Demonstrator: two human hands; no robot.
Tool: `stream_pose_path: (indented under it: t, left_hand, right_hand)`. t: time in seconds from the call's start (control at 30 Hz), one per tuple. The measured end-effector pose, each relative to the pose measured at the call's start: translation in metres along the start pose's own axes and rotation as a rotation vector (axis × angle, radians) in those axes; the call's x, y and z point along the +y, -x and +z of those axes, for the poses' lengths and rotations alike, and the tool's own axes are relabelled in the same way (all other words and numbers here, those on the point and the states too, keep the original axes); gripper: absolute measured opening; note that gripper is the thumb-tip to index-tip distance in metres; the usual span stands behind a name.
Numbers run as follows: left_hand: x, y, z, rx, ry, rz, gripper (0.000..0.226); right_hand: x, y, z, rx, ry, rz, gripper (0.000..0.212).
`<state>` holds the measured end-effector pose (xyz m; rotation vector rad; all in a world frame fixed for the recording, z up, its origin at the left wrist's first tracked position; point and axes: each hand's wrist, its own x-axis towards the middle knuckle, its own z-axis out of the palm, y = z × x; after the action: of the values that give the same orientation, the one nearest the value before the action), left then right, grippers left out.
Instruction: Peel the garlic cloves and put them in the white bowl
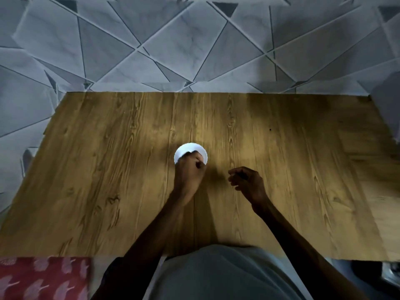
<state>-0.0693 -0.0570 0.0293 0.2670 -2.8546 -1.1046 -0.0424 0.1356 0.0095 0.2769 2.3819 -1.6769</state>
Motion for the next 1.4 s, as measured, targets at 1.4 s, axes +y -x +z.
stream_pose_path:
  t: [1.4]
  left_hand:
    - [0.026,0.018,0.08,-0.468,0.689,-0.342,0.027]
  right_hand:
    - [0.039,-0.019,-0.042,-0.171,-0.403,0.036,0.021]
